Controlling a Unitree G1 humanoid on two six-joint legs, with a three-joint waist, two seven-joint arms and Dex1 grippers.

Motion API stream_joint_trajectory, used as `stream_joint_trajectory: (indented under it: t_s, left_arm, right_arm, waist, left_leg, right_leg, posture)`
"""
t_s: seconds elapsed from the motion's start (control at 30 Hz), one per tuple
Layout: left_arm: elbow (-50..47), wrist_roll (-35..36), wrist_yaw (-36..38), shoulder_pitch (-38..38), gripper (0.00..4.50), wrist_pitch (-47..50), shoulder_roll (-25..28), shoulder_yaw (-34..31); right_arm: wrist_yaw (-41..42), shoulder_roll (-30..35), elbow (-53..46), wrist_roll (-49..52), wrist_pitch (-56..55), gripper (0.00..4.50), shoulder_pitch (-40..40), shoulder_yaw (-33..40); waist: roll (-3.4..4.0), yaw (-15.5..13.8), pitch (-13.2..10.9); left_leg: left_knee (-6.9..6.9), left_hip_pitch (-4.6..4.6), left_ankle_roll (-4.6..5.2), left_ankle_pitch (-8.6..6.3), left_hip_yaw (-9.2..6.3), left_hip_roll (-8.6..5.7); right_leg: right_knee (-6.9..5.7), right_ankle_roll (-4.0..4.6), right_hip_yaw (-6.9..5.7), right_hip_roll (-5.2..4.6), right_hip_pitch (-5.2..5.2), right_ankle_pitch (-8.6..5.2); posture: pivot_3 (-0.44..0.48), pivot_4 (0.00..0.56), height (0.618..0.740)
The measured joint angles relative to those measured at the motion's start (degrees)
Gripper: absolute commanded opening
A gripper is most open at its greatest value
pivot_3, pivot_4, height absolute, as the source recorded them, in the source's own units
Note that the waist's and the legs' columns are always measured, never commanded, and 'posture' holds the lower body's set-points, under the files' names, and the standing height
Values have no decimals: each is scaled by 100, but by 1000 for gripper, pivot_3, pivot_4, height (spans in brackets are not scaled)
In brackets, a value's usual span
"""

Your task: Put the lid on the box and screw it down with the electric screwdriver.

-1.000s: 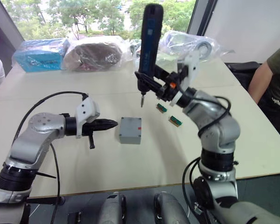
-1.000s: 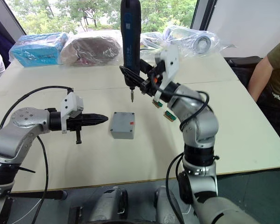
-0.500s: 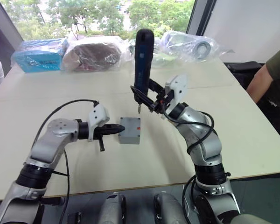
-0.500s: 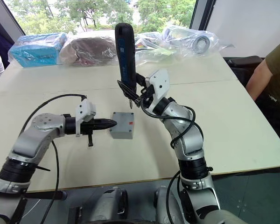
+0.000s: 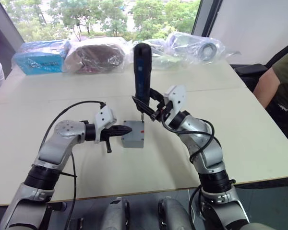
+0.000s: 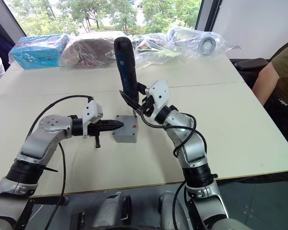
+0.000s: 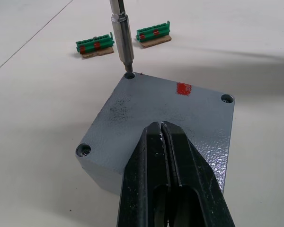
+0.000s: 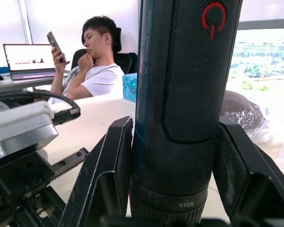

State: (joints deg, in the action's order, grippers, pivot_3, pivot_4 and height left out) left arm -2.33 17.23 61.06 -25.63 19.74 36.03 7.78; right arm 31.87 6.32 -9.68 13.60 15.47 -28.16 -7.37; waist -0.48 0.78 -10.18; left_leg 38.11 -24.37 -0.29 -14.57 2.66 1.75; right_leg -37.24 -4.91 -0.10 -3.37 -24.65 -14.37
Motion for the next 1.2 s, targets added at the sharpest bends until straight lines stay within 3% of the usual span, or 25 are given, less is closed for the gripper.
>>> stream_joint_trajectory:
  t_s: [0.47, 0.63, 0.93, 1.2]
  left_arm:
    - [6, -77, 12, -16, 0, -3, 1, 1]
    - [51, -145, 8, -17, 0, -7, -4, 27]
    - [329, -268, 31, -17, 0, -123, -42, 122]
    - [457, -318, 56, -30, 0, -182, -105, 206]
  right_arm:
    - [-1, 92, 253, -42, -479, 1818, 116, -117]
    - [-133, 68, 340, -108, -447, 1818, 173, -214]
    - [-234, 126, 404, -163, -283, 1818, 295, -346]
    - [-291, 145, 394, -162, 96, 1818, 228, -353]
  waist:
    - [-3, 0, 3]
    - [-19, 0, 26]
    - [-65, 1, 119]
    - [-78, -2, 227]
  left_leg:
    - [0, 12, 0, 0, 0, 1]
    - [-4, 51, 1, -1, 1, 2]
    - [-62, 202, 3, -5, -8, 10]
    - [-99, 233, 2, -5, -9, 11]
  right_leg:
    - [0, 0, 0, 0, 11, 0]
    - [2, 2, 0, 0, 48, -2]
    - [23, 46, 4, -19, 176, -32]
    - [29, 75, 6, -26, 192, -53]
  posture:
    - [0, 150, 740]
    - [0, 150, 740]
    - [0, 150, 740]
    - [0, 150, 740]
